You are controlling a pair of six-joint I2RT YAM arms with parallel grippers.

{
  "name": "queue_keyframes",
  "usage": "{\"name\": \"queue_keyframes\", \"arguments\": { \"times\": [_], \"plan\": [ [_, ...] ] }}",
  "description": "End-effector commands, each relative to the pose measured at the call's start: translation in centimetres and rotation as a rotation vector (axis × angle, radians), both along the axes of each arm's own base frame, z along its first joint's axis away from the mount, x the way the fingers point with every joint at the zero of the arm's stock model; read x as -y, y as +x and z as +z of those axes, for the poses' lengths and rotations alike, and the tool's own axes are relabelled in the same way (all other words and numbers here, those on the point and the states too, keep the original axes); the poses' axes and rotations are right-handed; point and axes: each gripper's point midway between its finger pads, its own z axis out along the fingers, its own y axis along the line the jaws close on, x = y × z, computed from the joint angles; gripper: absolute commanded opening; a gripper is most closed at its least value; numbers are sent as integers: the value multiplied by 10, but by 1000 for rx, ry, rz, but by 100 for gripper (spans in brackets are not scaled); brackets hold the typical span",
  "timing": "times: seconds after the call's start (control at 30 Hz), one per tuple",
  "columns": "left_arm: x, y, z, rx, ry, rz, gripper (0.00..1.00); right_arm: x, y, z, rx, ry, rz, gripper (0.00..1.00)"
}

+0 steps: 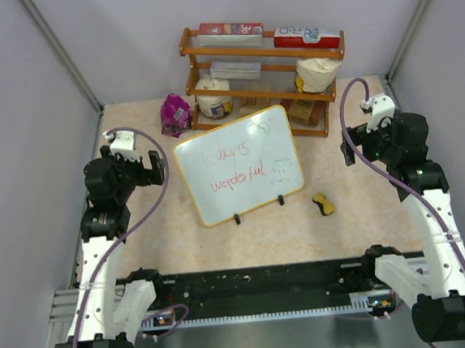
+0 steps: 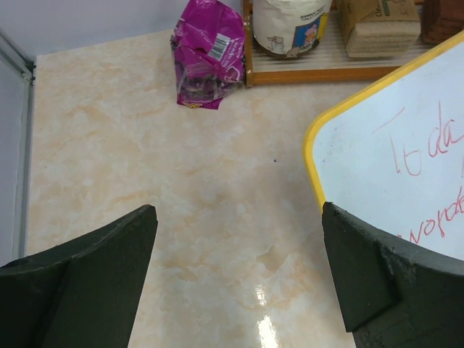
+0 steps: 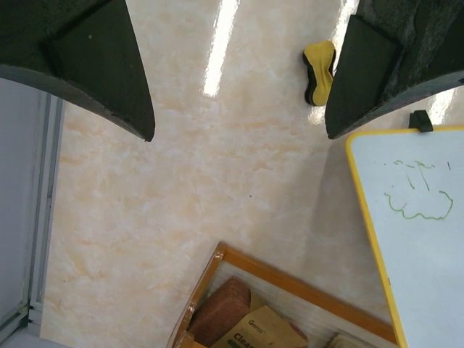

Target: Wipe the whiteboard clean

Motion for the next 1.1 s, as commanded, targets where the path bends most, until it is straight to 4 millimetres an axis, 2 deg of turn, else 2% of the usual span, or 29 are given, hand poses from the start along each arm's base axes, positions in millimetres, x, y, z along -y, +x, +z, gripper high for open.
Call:
{"name": "queue_keyframes", "arguments": {
  "times": [0.0, 0.43, 0.6, 0.67, 0.77, 0.9, 1.07],
  "plan": [
    [12, -6, 23, 48, -16, -66, 99, -6, -3, 28, 49, -11, 47, 99],
    [24, -13, 36, 63, -64, -118, 99, -4, -19, 21, 4, -48, 60, 99],
    [28, -16, 39, 68, -77, -141, 99, -5, -26, 9, -54, -66, 86, 99],
    [29, -15, 39, 72, -78, -142, 99, -11, -30, 2, -86, -61, 131, 99],
    [32, -16, 39, 77, -83, -163, 99, -21, -32, -22, -150, -69, 196, 98],
    [41, -15, 41, 90, -92, -221, 99, -38, -37, -64, -269, -44, 277, 91],
    [44, -12, 41, 98, -96, -235, 99, -57, -38, -100, -343, -48, 319, 86]
  ]
}}
